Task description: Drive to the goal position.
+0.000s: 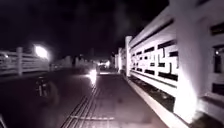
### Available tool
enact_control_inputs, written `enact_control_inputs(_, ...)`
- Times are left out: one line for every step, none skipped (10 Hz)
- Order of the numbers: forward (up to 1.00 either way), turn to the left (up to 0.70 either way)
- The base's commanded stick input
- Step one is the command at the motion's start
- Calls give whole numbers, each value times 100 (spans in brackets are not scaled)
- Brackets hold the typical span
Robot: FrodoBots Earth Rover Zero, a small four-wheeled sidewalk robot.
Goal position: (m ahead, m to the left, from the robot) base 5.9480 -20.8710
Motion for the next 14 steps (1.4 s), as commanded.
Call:
enact_control_inputs(45,0)
enact_control_inputs(45,0)
enact_control_inputs(45,0)
enact_control_inputs(45,0)
enact_control_inputs(45,0)
enact_control_inputs(45,0)
enact_control_inputs(45,0)
enact_control_inputs(45,0)
enact_control_inputs(45,0)
enact_control_inputs(45,0)
enact_control_inputs(45,0)
enact_control_inputs(45,0)
enact_control_inputs(45,0)
enact_control_inputs(45,0)
